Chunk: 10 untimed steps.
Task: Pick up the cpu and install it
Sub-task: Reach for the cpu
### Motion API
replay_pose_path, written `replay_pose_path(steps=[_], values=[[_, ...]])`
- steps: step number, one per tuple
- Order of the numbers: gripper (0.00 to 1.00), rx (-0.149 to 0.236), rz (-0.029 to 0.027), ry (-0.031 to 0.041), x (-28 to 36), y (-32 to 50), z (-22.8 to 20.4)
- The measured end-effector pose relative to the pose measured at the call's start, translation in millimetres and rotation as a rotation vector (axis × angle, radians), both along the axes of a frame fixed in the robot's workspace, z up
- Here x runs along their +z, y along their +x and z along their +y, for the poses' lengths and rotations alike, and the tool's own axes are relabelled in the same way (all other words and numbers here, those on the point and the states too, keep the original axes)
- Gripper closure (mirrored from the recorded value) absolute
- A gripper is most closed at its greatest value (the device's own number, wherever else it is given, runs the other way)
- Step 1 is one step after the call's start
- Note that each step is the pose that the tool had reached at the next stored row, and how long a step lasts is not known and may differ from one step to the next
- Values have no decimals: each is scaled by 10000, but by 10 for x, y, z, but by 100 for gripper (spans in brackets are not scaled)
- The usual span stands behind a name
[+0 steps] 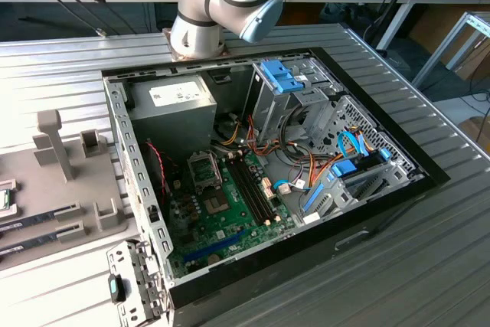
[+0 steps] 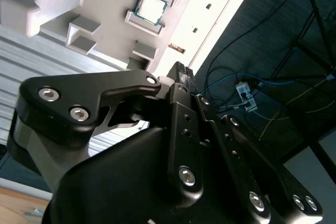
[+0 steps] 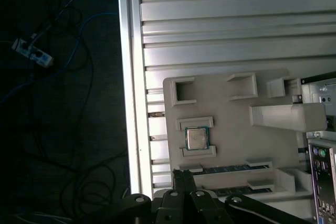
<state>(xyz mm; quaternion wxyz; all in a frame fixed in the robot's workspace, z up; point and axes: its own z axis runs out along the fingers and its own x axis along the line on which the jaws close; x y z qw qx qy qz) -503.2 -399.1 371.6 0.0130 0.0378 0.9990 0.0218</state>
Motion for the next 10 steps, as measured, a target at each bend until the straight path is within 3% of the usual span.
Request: replay_pose_path(steps=[10], values=[[90,-1,0,0,-58,16,1]])
